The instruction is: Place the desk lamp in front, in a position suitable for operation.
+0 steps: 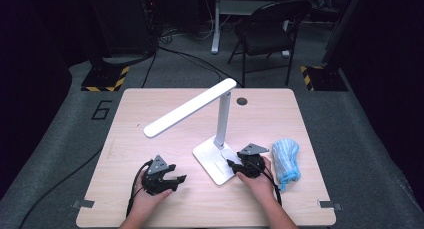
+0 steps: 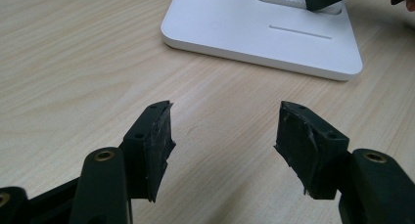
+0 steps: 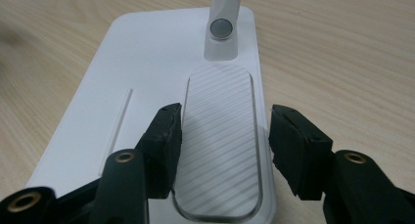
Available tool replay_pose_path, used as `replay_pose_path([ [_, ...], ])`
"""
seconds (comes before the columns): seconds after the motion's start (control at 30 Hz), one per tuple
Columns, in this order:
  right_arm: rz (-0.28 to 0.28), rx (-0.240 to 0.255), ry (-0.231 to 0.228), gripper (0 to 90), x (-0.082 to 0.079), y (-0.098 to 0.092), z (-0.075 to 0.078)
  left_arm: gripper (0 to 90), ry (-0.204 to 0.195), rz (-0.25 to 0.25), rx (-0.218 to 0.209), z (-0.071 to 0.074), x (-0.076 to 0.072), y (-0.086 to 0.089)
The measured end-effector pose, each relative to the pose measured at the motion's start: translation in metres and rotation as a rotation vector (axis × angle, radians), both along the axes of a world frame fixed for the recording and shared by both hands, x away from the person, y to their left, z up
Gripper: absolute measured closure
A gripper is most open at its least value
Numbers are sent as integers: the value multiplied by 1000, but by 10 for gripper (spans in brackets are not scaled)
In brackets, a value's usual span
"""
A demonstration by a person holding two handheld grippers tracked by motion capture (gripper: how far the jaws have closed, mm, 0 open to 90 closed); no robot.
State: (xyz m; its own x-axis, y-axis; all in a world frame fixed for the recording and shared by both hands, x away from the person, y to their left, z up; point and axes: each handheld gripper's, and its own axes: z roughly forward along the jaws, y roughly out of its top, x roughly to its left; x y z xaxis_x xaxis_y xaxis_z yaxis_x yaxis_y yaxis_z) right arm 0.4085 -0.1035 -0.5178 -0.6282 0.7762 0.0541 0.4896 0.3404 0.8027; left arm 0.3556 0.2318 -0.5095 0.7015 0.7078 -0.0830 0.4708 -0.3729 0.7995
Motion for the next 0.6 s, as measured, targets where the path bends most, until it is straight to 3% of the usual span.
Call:
replay_pose_path([
  [0.6, 80, -11, 14, 462, -15, 14, 1, 378, -21, 10, -1, 1, 1, 1],
])
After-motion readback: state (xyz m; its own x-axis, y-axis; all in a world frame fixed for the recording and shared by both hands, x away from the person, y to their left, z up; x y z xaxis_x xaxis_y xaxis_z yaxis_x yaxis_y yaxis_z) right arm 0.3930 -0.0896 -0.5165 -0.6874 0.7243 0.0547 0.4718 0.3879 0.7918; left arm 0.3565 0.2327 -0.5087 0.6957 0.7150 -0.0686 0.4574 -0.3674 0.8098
